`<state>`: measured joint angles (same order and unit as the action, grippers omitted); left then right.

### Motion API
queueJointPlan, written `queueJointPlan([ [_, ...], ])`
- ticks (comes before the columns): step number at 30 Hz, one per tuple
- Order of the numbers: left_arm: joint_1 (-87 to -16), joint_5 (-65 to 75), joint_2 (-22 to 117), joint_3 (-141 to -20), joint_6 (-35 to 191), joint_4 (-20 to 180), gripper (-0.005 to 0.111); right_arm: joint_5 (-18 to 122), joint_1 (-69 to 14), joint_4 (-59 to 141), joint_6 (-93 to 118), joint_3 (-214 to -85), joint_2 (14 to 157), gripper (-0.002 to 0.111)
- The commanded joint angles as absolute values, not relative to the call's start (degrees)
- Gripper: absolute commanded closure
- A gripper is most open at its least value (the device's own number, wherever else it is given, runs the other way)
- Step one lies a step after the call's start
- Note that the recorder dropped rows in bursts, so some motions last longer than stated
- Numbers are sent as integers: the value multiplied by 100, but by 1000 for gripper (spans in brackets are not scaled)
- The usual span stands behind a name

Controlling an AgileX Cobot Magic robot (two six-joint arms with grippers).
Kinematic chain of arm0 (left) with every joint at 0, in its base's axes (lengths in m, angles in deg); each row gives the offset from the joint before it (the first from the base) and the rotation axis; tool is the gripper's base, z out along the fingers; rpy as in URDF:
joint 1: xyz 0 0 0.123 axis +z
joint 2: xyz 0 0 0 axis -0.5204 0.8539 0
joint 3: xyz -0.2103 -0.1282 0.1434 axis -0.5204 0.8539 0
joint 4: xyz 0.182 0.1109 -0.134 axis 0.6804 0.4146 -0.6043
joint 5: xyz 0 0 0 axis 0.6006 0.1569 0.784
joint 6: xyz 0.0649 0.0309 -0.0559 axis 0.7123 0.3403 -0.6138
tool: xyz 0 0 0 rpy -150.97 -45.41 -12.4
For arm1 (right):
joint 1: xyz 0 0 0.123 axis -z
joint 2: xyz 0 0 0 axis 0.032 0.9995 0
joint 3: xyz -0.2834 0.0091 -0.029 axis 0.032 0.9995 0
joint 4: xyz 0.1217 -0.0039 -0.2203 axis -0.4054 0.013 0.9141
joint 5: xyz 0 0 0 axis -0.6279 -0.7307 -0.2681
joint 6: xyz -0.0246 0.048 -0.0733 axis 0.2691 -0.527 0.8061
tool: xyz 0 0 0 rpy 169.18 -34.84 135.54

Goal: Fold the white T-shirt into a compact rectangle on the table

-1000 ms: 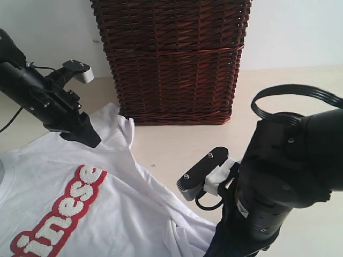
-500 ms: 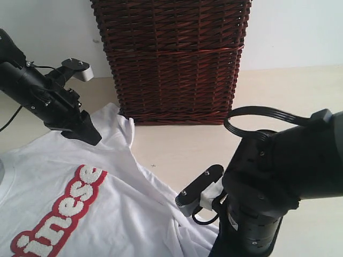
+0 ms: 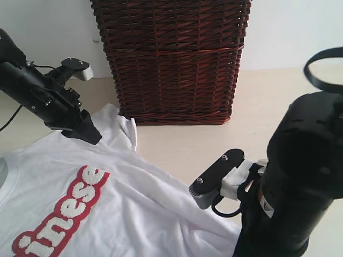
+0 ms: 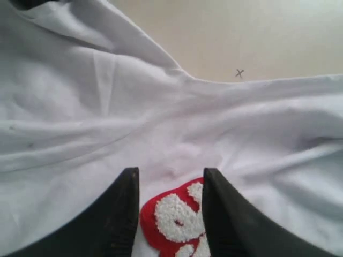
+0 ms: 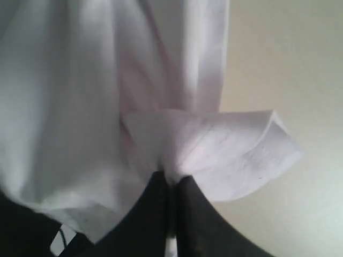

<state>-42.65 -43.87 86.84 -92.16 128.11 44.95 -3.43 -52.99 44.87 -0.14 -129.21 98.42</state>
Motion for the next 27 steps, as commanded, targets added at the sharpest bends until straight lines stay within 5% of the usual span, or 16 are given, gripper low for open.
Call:
queueJointPlan([
  [1,-4277,-4353,8693,-9192,12767,4441,68,-730,-5281,3353,1185,-12896,9713,102],
  [8,-4277,-4466,8693,-9192,12634,4441,68,-1076,-5281,4466,300,-12896,10069,70],
  [15,-4277,-4454,8693,-9192,12633,4463,68,-534,-5281,5934,-1034,-12927,10200,66],
  [18,-4277,-4350,8693,-9192,12633,4487,68,621,-5281,5410,-632,-12927,10214,75],
  [23,-4277,-4206,8693,-9192,12588,4522,68,2050,-5281,3473,1336,-12927,10694,108],
  [27,-4266,-4078,8667,-9192,12467,4648,68,1978,-5269,3656,1349,-13003,11379,108],
])
